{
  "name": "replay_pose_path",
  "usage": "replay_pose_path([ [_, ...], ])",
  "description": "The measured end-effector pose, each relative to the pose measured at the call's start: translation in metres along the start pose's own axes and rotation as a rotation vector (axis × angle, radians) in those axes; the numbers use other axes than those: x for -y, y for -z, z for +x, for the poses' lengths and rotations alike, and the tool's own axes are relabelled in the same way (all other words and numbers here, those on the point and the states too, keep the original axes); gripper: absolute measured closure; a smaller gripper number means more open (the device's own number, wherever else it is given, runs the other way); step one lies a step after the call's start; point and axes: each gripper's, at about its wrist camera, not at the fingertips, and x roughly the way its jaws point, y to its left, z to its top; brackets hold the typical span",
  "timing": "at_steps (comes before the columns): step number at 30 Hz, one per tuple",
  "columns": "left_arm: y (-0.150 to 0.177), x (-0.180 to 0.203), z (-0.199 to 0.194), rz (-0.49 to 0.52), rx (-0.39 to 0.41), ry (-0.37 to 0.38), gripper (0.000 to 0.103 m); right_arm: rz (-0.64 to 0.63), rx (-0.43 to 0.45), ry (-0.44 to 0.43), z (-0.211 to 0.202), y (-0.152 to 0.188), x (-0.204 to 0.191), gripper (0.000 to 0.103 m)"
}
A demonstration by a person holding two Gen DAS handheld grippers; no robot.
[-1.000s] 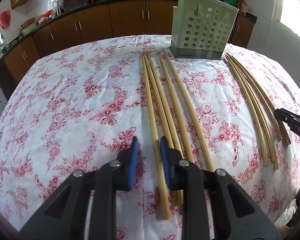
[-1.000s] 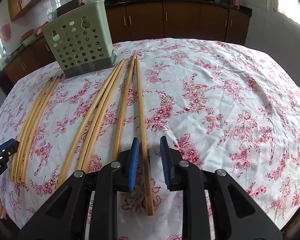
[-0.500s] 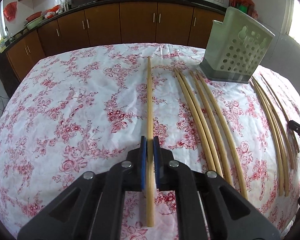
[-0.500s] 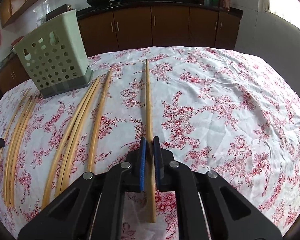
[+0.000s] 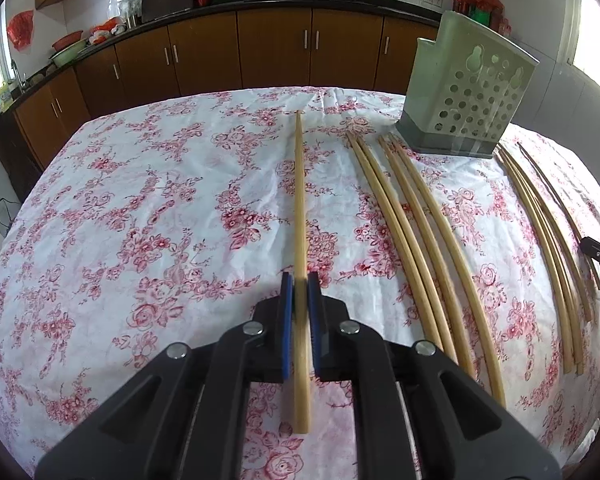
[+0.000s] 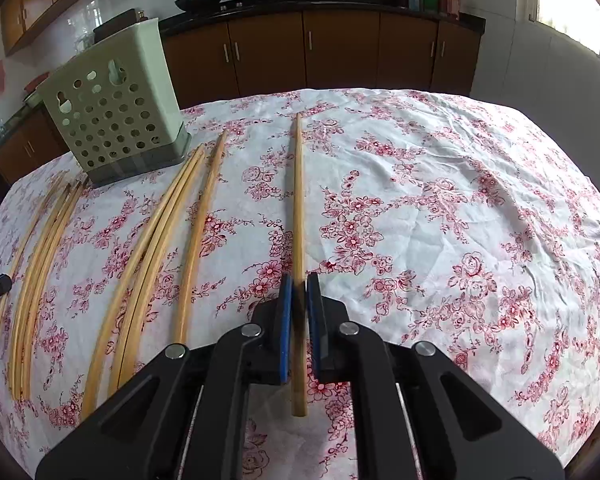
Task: Organize utensils
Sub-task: 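Lift the left tool's chopstick over the green holder while the right tool carries its chopstick there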
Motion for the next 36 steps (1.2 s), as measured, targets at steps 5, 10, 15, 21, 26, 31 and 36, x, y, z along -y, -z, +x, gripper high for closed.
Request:
replay_pose_path([
  [5, 0.0, 0.003, -0.002, 0.014, -0.006, -0.015, 0.095, -0.008, 0.0, 0.001, -0.003, 0.001, -0.002, 0.095],
  [10, -0.011, -0.002, -0.033, 0.0, 0.071, -0.005, 0.095, -0.024, 0.124, -0.002, -0.042, -0.014, -0.001, 0.095],
  [15, -0.043, -0.008, -0.089, -0.035, 0.237, 0.017, 0.095, -0.026, 0.281, -0.012, -0.09, -0.04, 0.001, 0.095],
  [21, -0.08, -0.014, -0.125, -0.074, 0.343, 0.032, 0.095, -0.011, 0.382, -0.029, -0.118, -0.065, 0.002, 0.095],
  [26, -0.099, -0.014, -0.132, -0.073, 0.369, 0.011, 0.095, -0.02, 0.406, -0.027, -0.119, -0.081, -0.001, 0.095],
  [31, -0.123, -0.013, -0.152, -0.075, 0.43, 0.013, 0.095, -0.016, 0.47, -0.039, -0.132, -0.107, -0.008, 0.095],
  [36, -0.157, 0.002, -0.194, -0.069, 0.546, 0.081, 0.095, -0.013, 0.621, -0.097, -0.174, -0.139, -0.021, 0.095],
])
